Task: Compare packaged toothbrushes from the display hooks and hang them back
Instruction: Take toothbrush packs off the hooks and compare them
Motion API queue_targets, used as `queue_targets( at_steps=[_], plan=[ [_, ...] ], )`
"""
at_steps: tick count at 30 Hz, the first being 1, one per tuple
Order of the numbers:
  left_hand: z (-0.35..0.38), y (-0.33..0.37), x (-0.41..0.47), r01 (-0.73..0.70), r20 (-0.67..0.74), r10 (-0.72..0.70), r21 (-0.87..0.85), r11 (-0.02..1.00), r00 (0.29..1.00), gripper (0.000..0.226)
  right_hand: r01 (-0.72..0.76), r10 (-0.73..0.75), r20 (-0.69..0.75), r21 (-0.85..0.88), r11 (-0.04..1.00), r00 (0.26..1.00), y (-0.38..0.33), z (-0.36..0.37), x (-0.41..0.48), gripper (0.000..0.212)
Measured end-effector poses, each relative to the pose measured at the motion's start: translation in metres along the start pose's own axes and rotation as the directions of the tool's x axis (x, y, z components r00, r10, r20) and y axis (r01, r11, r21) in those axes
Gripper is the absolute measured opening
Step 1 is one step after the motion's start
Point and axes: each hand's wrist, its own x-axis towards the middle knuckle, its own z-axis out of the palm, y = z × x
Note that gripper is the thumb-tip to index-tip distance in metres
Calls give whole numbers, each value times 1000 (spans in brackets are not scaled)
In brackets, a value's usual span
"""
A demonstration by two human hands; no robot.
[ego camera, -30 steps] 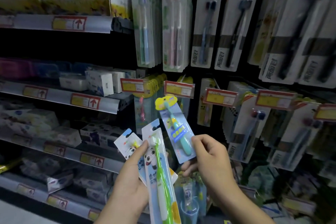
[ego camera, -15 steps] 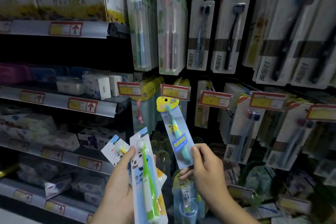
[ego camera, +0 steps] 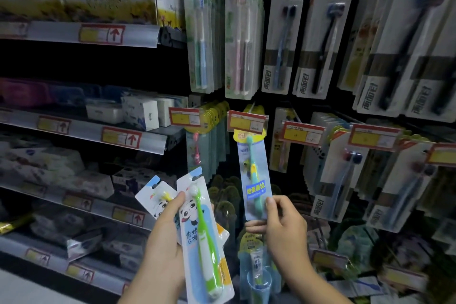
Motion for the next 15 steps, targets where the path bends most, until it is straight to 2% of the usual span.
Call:
queue_targets(
  at_steps=[4, 8, 13, 15],
  plan=[
    [-6, -4, 11, 1, 79, -4, 38, 999, 997, 35, -28, 28, -11, 17, 999, 1000, 2, 6, 4, 26],
    [5, 2, 17, -29, 54, 23, 115, 993, 998, 36, -118, 118, -33, 19, 993, 992, 2, 12, 20, 26],
    [9, -1, 32, -100, 36, 96, 133, 986, 995, 72, -169, 164, -40, -230, 958, 986, 3, 25, 63, 24],
    [11, -3, 33, -107, 61, 99, 145, 984, 993, 70, -186, 174, -70, -236, 954, 982, 3, 34, 85, 28]
  ],
)
